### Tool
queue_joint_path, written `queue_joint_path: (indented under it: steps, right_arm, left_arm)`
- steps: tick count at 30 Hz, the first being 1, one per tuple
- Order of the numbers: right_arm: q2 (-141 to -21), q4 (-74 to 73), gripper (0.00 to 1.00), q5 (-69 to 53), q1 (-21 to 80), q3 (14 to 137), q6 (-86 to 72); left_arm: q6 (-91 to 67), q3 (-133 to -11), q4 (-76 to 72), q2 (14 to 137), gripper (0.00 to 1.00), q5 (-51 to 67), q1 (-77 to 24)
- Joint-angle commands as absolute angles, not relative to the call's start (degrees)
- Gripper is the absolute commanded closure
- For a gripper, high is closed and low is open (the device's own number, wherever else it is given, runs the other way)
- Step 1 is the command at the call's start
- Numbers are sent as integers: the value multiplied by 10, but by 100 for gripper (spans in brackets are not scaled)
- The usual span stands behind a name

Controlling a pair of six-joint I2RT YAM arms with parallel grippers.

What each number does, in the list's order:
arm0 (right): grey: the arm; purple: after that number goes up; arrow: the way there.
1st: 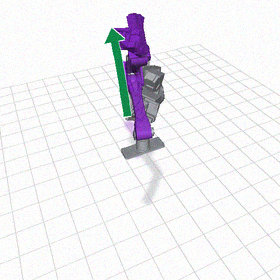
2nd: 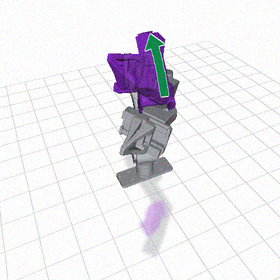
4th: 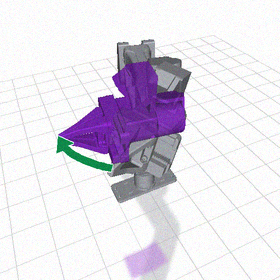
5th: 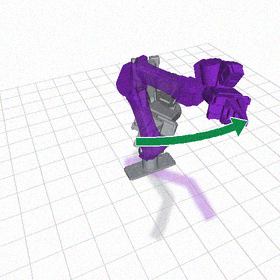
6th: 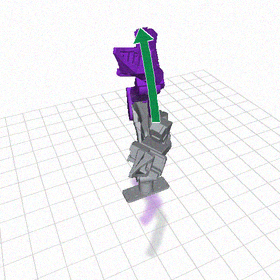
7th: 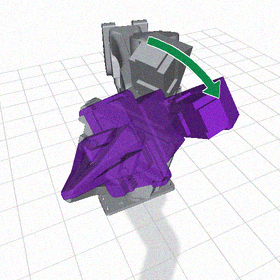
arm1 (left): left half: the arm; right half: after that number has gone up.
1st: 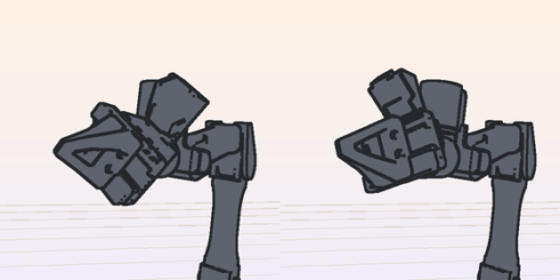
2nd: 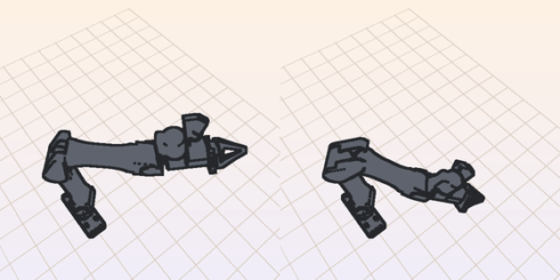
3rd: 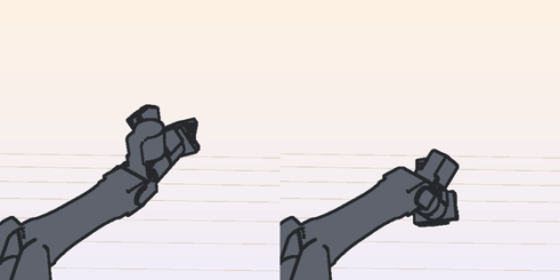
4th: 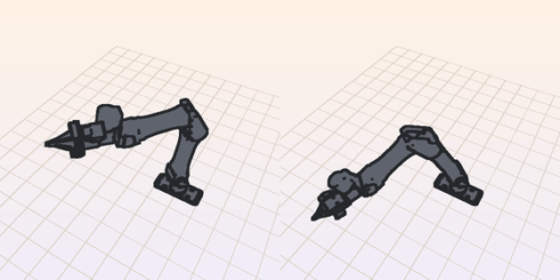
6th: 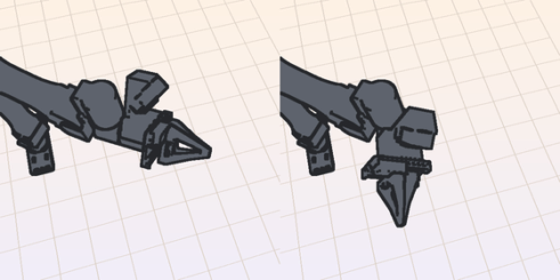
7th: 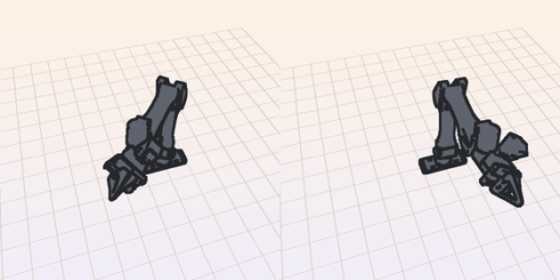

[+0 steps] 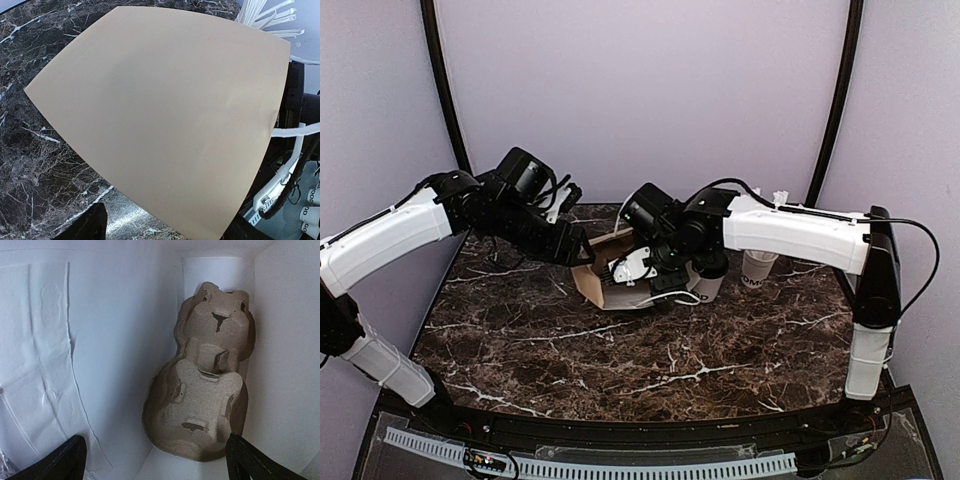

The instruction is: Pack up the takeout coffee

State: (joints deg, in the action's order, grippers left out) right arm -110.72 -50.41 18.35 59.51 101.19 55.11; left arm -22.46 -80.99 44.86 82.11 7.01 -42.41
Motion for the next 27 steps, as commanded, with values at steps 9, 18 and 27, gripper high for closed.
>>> queue_joint_path:
  steps: [9, 18, 27]
  right_arm:
    - [-1084, -433, 1, 189, 593, 1043, 555]
    - [-1089, -436, 1, 185, 593, 1053, 553]
    - [-1089, -460, 1, 174, 592, 1060, 549]
  left_arm:
    - [-66, -798, 302, 794, 1, -44, -447]
    - [41, -882, 359, 866, 16, -73, -452]
    - [90, -934, 418, 902, 62, -42, -452]
